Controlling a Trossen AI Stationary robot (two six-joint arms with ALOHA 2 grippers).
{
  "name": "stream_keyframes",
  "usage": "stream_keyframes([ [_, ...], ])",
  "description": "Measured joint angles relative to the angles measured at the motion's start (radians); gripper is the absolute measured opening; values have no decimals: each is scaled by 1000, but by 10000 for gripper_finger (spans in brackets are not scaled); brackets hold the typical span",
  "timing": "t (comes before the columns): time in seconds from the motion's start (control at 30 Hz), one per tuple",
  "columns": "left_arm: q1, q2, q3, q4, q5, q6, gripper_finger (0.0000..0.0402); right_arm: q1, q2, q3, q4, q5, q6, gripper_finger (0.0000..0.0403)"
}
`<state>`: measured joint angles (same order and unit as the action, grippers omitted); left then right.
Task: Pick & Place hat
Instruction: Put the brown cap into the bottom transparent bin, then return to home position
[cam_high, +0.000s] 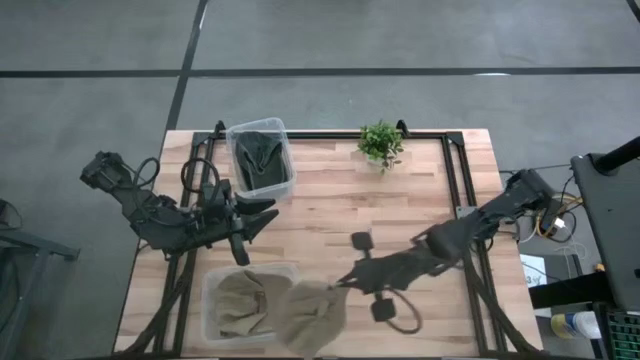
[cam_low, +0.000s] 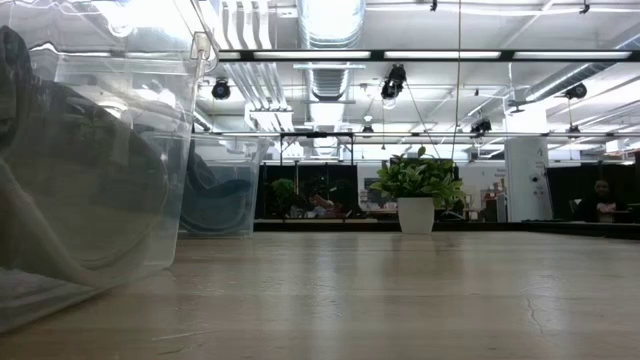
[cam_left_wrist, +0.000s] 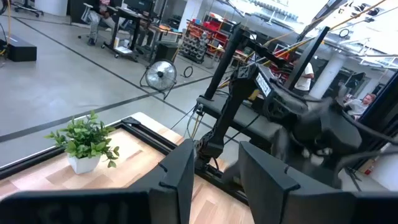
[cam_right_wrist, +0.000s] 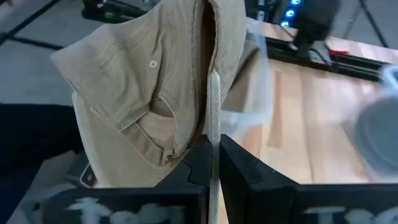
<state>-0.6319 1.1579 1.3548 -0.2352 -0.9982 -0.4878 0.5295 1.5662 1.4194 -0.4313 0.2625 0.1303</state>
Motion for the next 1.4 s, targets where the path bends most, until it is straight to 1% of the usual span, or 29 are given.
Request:
stream_keyframes([
  [0.07, 0, 2, 0, 1, 2, 0, 119, -12, 56, 62, -1, -24, -36, 12],
  [0.33, 0, 3, -1, 0, 5, 14, 119, -44, 230, 349, -3, -32, -210, 13],
  [0.57, 0, 1, -1, 0, 5, 44, 119, -101, 372, 560, 3, -51, -266, 13],
  [0.7, -2, -7, 1, 0, 12, 43, 119, -141, 463, 653, -4, -86, -265, 13],
  [0.77, -8, -15, 5, 0, 32, 41, 119, -160, 500, 690, -36, -87, -260, 13],
  [0.83, -13, -25, 7, 0, 44, 29, 119, -185, 532, 723, -77, -102, -222, 13],
  [1.0, -18, -41, 7, 0, 45, 18, 119, -264, 599, 772, -175, -270, -90, 13],
  [1.1, -19, -43, 6, -1, 45, 18, 119, -291, 618, 776, -190, -285, -17, 14],
  [1.17, -19, -42, 4, -2, 45, 17, 119, -305, 623, 772, -206, -295, -5, 22],
  [1.23, -19, -42, 0, -3, 45, 17, 119, -315, 624, 771, -219, -299, -4, 42],
  [1.4, -19, -42, 0, -4, 44, 17, 119, -313, 616, 771, -216, -321, -14, 127],
])
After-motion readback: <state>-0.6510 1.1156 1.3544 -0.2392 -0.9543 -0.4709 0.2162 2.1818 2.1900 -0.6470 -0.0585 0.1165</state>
